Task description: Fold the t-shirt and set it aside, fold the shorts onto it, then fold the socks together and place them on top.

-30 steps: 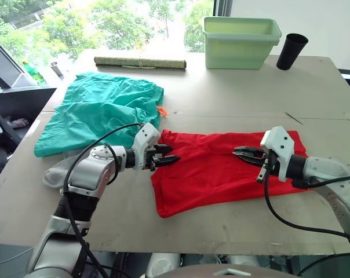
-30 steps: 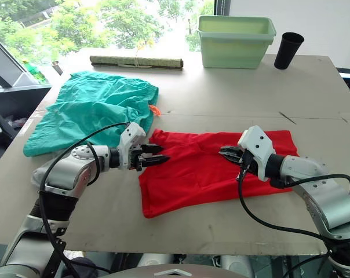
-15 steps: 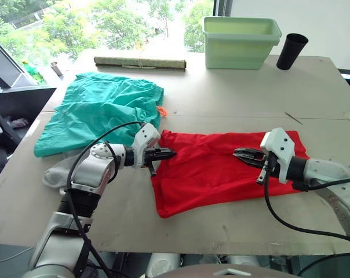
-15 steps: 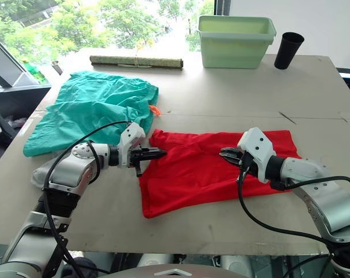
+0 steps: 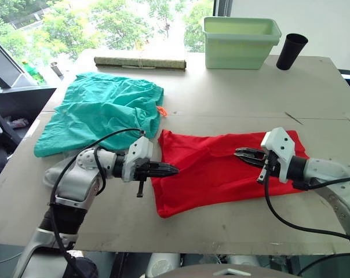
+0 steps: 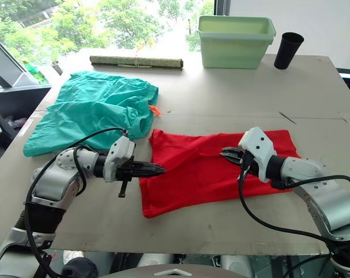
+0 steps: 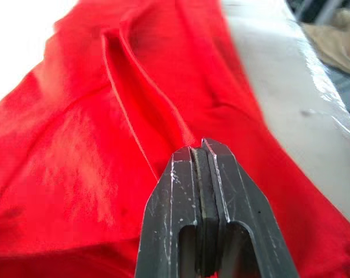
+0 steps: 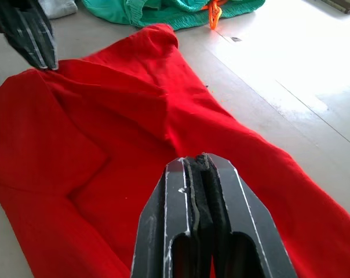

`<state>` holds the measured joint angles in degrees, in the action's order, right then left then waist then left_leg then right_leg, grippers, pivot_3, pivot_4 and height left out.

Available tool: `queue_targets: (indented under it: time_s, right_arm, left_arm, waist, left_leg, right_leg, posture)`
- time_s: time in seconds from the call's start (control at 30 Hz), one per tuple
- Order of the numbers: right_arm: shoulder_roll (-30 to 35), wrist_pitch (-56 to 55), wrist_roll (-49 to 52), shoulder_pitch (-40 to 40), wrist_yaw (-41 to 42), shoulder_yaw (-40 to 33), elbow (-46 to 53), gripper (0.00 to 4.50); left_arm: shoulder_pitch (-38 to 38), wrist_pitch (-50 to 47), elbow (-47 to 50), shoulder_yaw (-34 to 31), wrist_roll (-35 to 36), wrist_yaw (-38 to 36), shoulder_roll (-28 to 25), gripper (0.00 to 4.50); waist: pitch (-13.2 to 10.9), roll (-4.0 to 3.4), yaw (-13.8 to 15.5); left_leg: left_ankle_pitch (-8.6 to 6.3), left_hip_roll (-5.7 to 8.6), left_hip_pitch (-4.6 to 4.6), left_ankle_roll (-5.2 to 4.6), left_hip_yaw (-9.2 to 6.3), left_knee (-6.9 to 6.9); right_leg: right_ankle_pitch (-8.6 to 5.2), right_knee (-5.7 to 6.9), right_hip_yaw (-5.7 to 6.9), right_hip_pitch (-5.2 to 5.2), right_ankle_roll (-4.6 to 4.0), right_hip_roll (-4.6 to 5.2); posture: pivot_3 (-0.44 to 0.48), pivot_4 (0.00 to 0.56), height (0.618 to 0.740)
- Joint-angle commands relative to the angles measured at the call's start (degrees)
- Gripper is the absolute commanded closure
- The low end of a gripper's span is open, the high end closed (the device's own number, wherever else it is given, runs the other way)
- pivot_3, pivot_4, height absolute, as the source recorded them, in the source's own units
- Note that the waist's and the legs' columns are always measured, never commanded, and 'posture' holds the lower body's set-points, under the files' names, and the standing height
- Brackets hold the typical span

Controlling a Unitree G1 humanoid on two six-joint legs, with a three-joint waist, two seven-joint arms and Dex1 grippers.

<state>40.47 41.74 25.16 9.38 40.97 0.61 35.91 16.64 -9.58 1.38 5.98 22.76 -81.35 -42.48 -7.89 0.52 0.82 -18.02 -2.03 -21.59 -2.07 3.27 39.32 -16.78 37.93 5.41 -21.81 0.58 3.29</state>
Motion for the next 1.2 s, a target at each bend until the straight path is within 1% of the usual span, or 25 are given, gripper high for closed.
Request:
queue_targets:
  time_s: [0.03, 0.07, 0.1, 0.13, 0.17, 0.23, 0.3, 0.37, 0.4, 0.47, 0.5, 0.53, 0.57, 0.6, 0.63, 0.67, 0.73, 0.8, 0.93, 1.0, 1.1, 1.2]
  right_arm:
    - [0.48, -0.91, 0.15, 0.06, -0.31, -0.96, 1.49, 4.5]
    - [0.37, -0.76, 0.11, -0.11, -0.6, -1.05, 1.57, 4.5]
    - [0.31, -0.61, 0.0, -0.24, -0.93, -1.12, 1.58, 4.5]
    - [0.13, -0.27, -0.18, -0.35, -1.55, -1.19, 1.46, 4.5]
    - [-0.01, 0.03, -0.28, -0.48, -2.09, -1.27, 1.36, 4.5]
    - [-0.48, 0.76, -0.37, -0.73, -3.46, -1.54, 1.04, 4.5]
    - [-1.17, 2.48, -1.99, -0.16, -6.77, -1.5, -0.5, 4.5]
    - [-2.2, 4.17, -4.77, 1.42, -11.13, -1.31, -3.44, 4.5]
    - [-2.96, 5.52, -5.95, 2.64, -13.37, -1.5, -5.37, 4.5]
    - [-3.81, 6.78, -7.98, 4.87, -16.0, -1.2, -8.54, 4.5]
    - [-4.23, 7.52, -8.77, 5.85, -16.98, -0.89, -9.75, 4.5]
    - [-4.66, 8.63, -9.69, 7.1, -18.07, -0.41, -11.33, 4.5]
    - [-5.63, 10.6, -10.25, 8.64, -19.47, -0.23, -13.38, 4.5]
    - [-6.79, 13.36, -10.64, 10.27, -21.11, -0.4, -15.56, 4.5]
    - [-8.09, 15.95, -11.38, 12.1, -23.12, -0.79, -18.1, 4.5]
    - [-9.01, 17.95, -12.09, 13.54, -24.63, -1.05, -20.03, 4.5]
    - [-9.83, 21.35, -14.57, 16.37, -27.76, -0.74, -23.07, 4.5]
    - [-11.5, 23.22, -15.81, 18.64, -30.29, -1.49, -24.94, 4.5]
    - [-12.52, 24.32, -17.48, 20.73, -31.67, -0.77, -26.34, 4.5]
    - [-14.53, 23.11, -19.28, 22.36, -34.78, -1.65, -30.11, 4.5]
    - [-17.75, 19.58, -20.83, 23.84, -38.17, -3.45, -36.22, 4.5]
    - [-18.39, 16.16, -22.22, 24.56, -38.86, -3.12, -40.84, 4.5]
  left_arm:
    - [0.06, 1.11, -1.71, -2.67, 2.22, -0.09, 0.34, 4.17]
    - [0.73, -2.82, -1.84, -4.13, 4.77, 1.34, 0.77, 3.83]
    - [1.41, -5.7, -1.76, -5.11, 6.44, 2.49, 1.08, 3.59]
    - [2.16, -8.29, -1.7, -6.0, 7.3, 4.63, 1.51, 3.21]
    - [2.56, -9.47, -1.62, -6.34, 6.92, 6.3, 1.62, 2.61]
    - [2.68, -10.24, -1.2, -5.94, 5.39, 7.37, 0.83, 1.76]
    - [3.13, -11.98, -0.97, -6.63, 6.71, 7.76, 1.04, 1.76]
    - [4.92, -16.58, -0.7, -7.81, 8.8, 11.55, 2.68, 1.76]
    - [6.06, -18.66, -0.56, -7.86, 8.9, 14.59, 3.98, 2.06]
    - [7.56, -21.1, -0.43, -6.53, 6.75, 20.6, 6.78, 2.69]
    - [7.56, -20.77, -0.5, -5.09, 4.64, 22.35, 7.51, 3.09]
    - [7.39, -19.55, -1.05, -3.57, 2.43, 23.84, 8.58, 3.09]
    - [7.44, -19.19, -2.25, -2.46, 0.19, 26.86, 10.05, 3.5]
    - [7.56, -18.85, -3.59, -1.61, -1.95, 29.76, 11.34, 3.84]
    - [7.87, -17.84, -5.65, -1.01, -4.54, 33.05, 12.6, 4.06]
    - [8.17, -17.01, -7.42, -0.82, -6.64, 35.69, 13.54, 4.46]
    - [9.03, -13.89, -11.11, -1.61, -9.66, 40.9, 15.59, 4.46]
    - [10.18, -11.35, -13.89, -3.4, -10.46, 45.16, 17.6, 4.46]
    - [11.9, -8.94, -16.43, -5.45, -10.27, 47.79, 19.85, 4.46]
    - [13.42, -7.4, -18.51, -7.29, -9.48, 49.98, 21.76, 4.46]
    - [15.36, -4.6, -20.59, -8.6, -8.34, 50.04, 24.36, 4.46]
    - [16.21, -3.13, -22.19, -7.41, -8.6, 46.05, 24.48, 4.46]
  waist:
    - [0.0, 0.0, 0.03]
    - [0.0, 0.0, 0.0]
    - [0.0, 0.01, 0.0]
    - [0.0, 0.01, 0.01]
    - [0.0, 0.01, 0.03]
    - [0.0, 0.01, -0.01]
    - [0.0, 0.01, -0.02]
    - [0.0, 0.02, -0.03]
    - [0.0, 0.02, -0.02]
    - [0.0, 0.02, 0.13]
    - [0.0, 0.02, 0.08]
    - [0.0, 0.02, 0.01]
    - [0.01, 0.02, -0.02]
    - [0.02, 0.01, -0.12]
    - [0.02, 0.01, -0.22]
    - [0.01, 0.01, -0.22]
    - [0.02, 0.01, -0.15]
    - [0.02, 0.0, -0.08]
    - [0.03, 0.0, -0.16]
    - [0.03, 0.0, -0.17]
    - [0.03, 0.01, -0.16]
    - [0.05, 0.04, -0.18]
  left_leg:
    - [0.0, 0.0, 0.0, 0.0, 0.0, 0.0]
    - [0.0, 0.0, 0.0, 0.0, 0.0, 0.0]
    - [0.0, 0.0, -0.01, -0.01, -0.01, 0.0]
    - [-0.01, 0.0, -0.02, -0.01, -0.02, 0.0]
    - [-0.01, 0.0, -0.02, -0.01, -0.03, 0.0]
    - [-0.01, 0.0, -0.03, -0.02, -0.04, 0.0]
    - [-0.01, 0.0, -0.02, -0.02, -0.03, 0.0]
    - [-0.01, -0.01, -0.02, -0.01, -0.02, 0.0]
    - [-0.01, 0.0, -0.02, -0.01, -0.02, 0.0]
    - [-0.01, 0.02, -0.04, -0.02, -0.03, 0.04]
    - [0.0, 0.04, -0.03, -0.02, -0.03, 0.05]
    - [0.0, 0.06, -0.02, -0.02, -0.03, 0.05]
    - [0.0, 0.06, -0.02, -0.02, -0.02, 0.04]
    - [0.0, 0.05, -0.02, -0.01, 0.0, 0.03]
    - [0.0, 0.03, 0.01, -0.01, 0.04, 0.0]
    - [0.01, 0.03, 0.03, 0.0, 0.11, 0.0]
    - [0.01, -0.01, -0.01, 0.0, 0.13, -0.02]
    - [0.01, -0.02, -0.02, 0.0, 0.16, -0.01]
    - [0.01, -0.02, 0.02, 0.01, 0.19, 0.0]
    - [0.01, -0.02, 0.01, 0.01, 0.2, 0.0]
    - [0.02, -0.02, 0.0, 0.01, 0.24, 0.02]
    - [0.02, -0.01, 0.0, 0.02, 0.28, 0.03]
  right_leg:
    - [0.0, 0.0, 0.0, 0.0, 0.0, 0.0]
    - [0.0, 0.01, 0.0, 0.0, 0.0, 0.0]
    - [0.0, 0.01, 0.0, 0.0, 0.0, -0.01]
    - [0.0, 0.01, 0.01, 0.0, 0.0, -0.01]
    - [0.0, 0.0, 0.01, 0.0, 0.0, -0.01]
    - [0.0, 0.0, 0.02, 0.0, 0.01, 0.0]
    - [0.0, 0.01, 0.01, 0.0, 0.01, -0.01]
    - [0.0, 0.01, 0.01, 0.0, 0.01, -0.02]
    - [0.0, 0.02, 0.01, 0.0, 0.0, -0.01]
    - [0.01, 0.06, 0.03, 0.0, 0.0, 0.01]
    - [0.01, 0.07, 0.03, 0.0, 0.01, 0.02]
    - [0.01, 0.07, 0.01, 0.0, 0.0, 0.02]
    - [0.01, 0.06, 0.0, 0.0, 0.0, 0.01]
    - [0.01, 0.05, -0.02, 0.0, 0.0, 0.0]
    - [0.01, 0.02, -0.05, 0.0, 0.01, -0.03]
    - [0.01, 0.04, -0.1, -0.01, 0.01, -0.04]
    - [0.01, 0.05, -0.11, -0.07, 0.0, -0.08]
    - [0.01, 0.06, -0.11, -0.1, 0.01, -0.05]
    - [0.01, 0.11, -0.14, -0.1, 0.0, -0.03]
    - [0.01, 0.09, -0.13, -0.1, 0.01, -0.04]
    - [0.02, 0.11, -0.13, -0.11, 0.01, -0.03]
    - [0.02, 0.09, -0.12, -0.11, 0.02, -0.04]
  posture:
    - [0.0, 0.15, 0.74]
    - [0.0, 0.15, 0.74]
    - [0.0, 0.15, 0.74]
    - [0.0, 0.15, 0.74]
    - [0.0, 0.15, 0.74]
    - [0.0, 0.15, 0.74]
    - [0.0, 0.15, 0.74]
    - [0.0, 0.15, 0.74]
    - [0.0, 0.15, 0.74]
    - [0.0, 0.15, 0.74]
    - [0.0, 0.15, 0.74]
    - [0.0, 0.15, 0.74]
    - [0.0, 0.15, 0.74]
    - [0.0, 0.15, 0.74]
    - [0.0, 0.15, 0.74]
    - [0.0, 0.15, 0.74]
    - [0.0, 0.15, 0.74]
    - [0.0, 0.15, 0.74]
    - [0.0, 0.15, 0.74]
    - [0.0, 0.15, 0.74]
    - [0.0, 0.15, 0.74]
    - [0.0, 0.15, 0.74]
